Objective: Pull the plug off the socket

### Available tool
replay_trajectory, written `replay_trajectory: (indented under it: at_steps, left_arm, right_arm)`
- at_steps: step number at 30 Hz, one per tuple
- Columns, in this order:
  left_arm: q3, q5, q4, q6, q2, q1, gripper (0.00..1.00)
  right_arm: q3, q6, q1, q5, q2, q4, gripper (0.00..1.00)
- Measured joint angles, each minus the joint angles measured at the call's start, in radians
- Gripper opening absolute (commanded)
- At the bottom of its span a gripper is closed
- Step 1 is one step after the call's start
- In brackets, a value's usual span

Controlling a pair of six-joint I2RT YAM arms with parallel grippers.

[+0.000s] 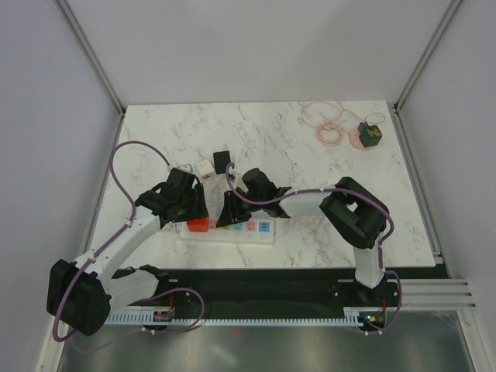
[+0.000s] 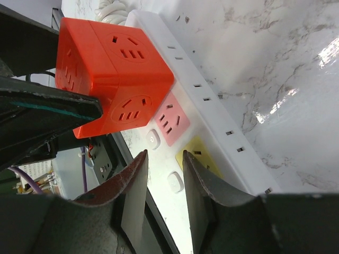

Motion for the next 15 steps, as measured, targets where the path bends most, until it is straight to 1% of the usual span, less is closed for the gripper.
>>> replay_trajectory:
  at_steps: [3, 9, 13, 15]
  left_arm:
    - [0.020, -0.006, -0.010, 0.000, 0.025, 0.000, 0.02]
    - [0.035, -0.010, -0.031, 0.001, 0.024, -0.002, 0.02]
    - [0.079, -0.017, -0.063, 0.000, 0.023, -0.001, 0.02]
    - [0.100, -0.013, -0.053, -0.001, 0.017, -0.002, 0.02]
  right_arm:
    - [0.000, 0.000, 0.000, -0.001, 0.000, 0.001, 0.42]
    - [-0.005, 0.004, 0.000, -0.002, 0.000, 0.010, 0.42]
    - [-0.005, 0.006, -0.001, -0.004, 0.002, 0.014, 0.42]
    - [-0.005, 0.006, -0.001, -0.004, 0.002, 0.015, 0.42]
